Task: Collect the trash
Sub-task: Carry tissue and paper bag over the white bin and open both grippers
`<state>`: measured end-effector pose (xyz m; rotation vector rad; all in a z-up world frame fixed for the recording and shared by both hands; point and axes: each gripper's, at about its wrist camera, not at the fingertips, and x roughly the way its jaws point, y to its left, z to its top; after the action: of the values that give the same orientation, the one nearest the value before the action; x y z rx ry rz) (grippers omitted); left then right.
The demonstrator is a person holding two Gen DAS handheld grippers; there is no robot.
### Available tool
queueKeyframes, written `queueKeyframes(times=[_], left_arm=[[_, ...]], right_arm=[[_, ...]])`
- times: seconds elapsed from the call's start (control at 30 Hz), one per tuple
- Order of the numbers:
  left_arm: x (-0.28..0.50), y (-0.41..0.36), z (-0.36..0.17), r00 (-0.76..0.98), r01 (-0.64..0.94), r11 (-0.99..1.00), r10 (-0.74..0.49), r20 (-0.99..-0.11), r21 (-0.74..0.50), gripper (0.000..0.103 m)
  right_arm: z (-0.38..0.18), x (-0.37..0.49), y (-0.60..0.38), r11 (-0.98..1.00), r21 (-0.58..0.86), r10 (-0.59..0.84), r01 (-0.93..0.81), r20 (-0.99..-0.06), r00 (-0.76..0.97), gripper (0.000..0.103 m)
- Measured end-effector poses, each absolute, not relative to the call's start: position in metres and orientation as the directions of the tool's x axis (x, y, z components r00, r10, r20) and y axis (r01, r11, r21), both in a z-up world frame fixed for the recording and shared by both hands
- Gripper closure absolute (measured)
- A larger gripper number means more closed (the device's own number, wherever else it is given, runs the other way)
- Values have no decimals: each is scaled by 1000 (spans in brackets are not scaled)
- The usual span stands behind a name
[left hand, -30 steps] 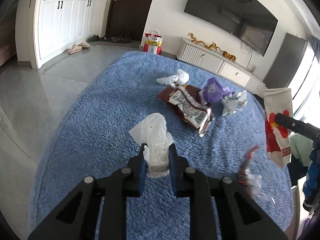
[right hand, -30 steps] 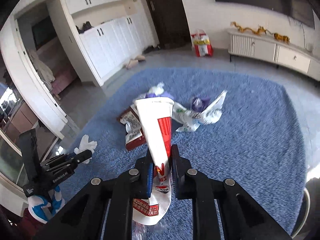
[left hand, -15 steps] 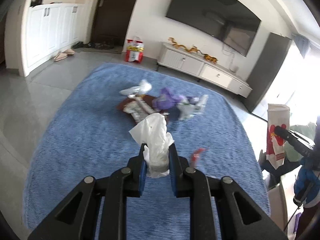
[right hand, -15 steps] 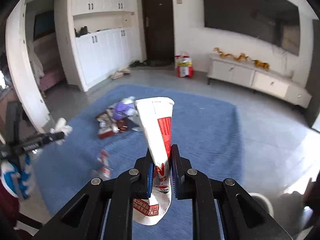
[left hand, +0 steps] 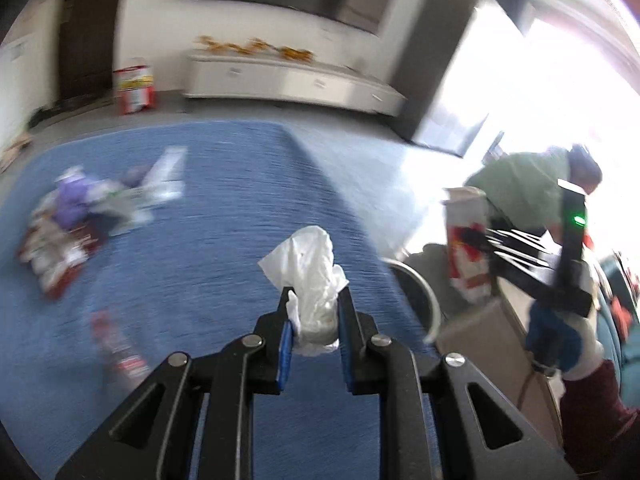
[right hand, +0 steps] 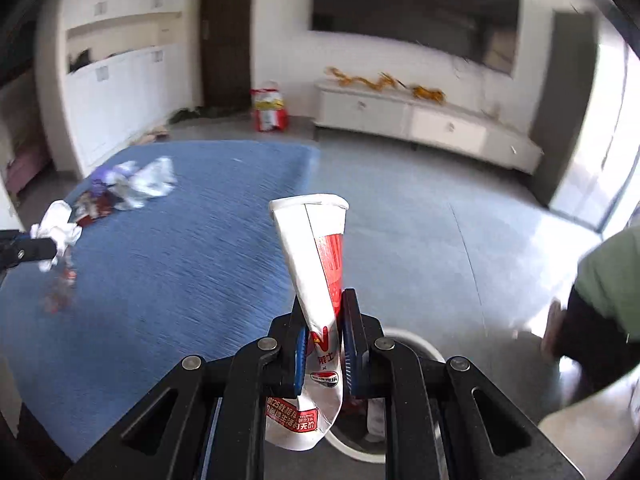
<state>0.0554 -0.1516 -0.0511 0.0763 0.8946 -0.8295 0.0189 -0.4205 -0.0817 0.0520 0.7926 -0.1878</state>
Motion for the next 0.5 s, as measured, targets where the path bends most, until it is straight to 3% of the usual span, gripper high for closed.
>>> queueKeyframes(times=[0.33, 0.5], left_arm=[[39, -319, -102, 169, 811, 548, -553, -816, -204, 83], [51, -372, -135, 96, 792, 553, -532, -841, -260, 80]], right_arm=[[-148, 4, -511, 927, 101, -155, 362, -774, 614, 87], [-171, 8, -534, 905, 103, -171, 413, -800, 575, 84]])
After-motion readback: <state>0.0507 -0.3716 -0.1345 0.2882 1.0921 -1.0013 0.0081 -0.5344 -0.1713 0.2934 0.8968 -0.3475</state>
